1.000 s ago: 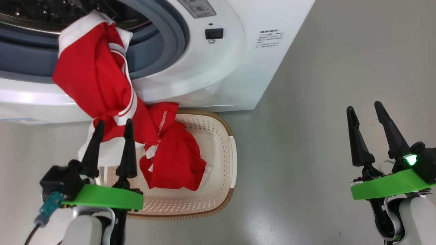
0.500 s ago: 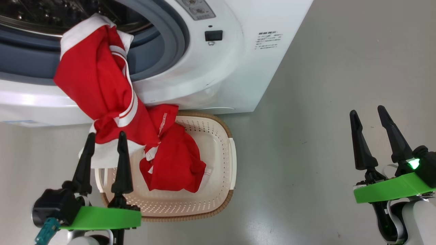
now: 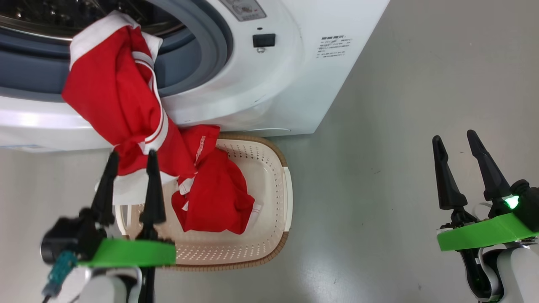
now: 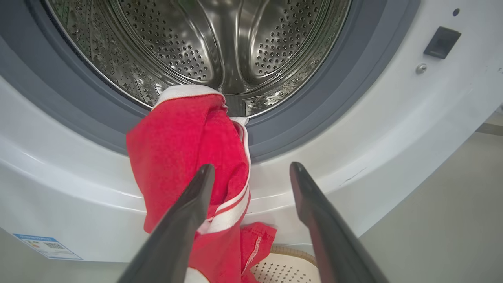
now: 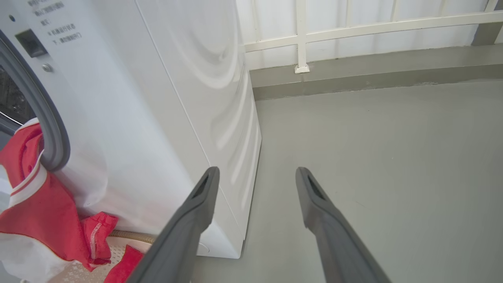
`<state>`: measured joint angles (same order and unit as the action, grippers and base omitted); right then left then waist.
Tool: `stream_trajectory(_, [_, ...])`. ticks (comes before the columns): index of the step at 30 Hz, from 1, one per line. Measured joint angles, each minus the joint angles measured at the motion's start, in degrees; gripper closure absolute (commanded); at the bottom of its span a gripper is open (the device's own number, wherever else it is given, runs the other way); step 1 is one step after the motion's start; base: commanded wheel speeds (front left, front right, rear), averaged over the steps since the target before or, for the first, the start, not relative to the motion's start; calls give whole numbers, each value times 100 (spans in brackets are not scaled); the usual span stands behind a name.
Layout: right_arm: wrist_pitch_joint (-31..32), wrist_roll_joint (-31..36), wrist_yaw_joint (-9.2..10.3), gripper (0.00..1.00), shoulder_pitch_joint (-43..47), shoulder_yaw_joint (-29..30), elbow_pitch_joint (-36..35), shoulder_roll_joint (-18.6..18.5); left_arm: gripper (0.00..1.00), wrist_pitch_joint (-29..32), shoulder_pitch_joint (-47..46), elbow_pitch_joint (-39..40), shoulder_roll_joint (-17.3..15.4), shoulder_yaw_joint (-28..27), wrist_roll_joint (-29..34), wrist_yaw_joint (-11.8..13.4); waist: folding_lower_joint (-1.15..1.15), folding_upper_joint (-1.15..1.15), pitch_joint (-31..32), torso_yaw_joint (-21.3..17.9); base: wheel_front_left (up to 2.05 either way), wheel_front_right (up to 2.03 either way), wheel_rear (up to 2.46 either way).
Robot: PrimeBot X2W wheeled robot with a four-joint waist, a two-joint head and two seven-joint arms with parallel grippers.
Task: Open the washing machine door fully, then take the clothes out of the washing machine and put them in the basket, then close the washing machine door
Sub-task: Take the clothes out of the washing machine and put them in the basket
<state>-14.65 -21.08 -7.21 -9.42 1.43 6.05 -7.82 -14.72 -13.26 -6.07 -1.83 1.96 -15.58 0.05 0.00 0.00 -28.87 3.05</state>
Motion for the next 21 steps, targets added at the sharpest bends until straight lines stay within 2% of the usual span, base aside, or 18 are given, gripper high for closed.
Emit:
stream_trajectory(10, [1,0,0,0,-96,-42,-41,1,0,0,-1428,-923,10,-29,348,18,0,0,-234,-30,0,0,0])
stream_trajectory(21, [0,0,0,0,-279,-265,-37,70,0,0,-2844,-2468,-19,-635,1000,73,0,0,-417,-387,0,0,0])
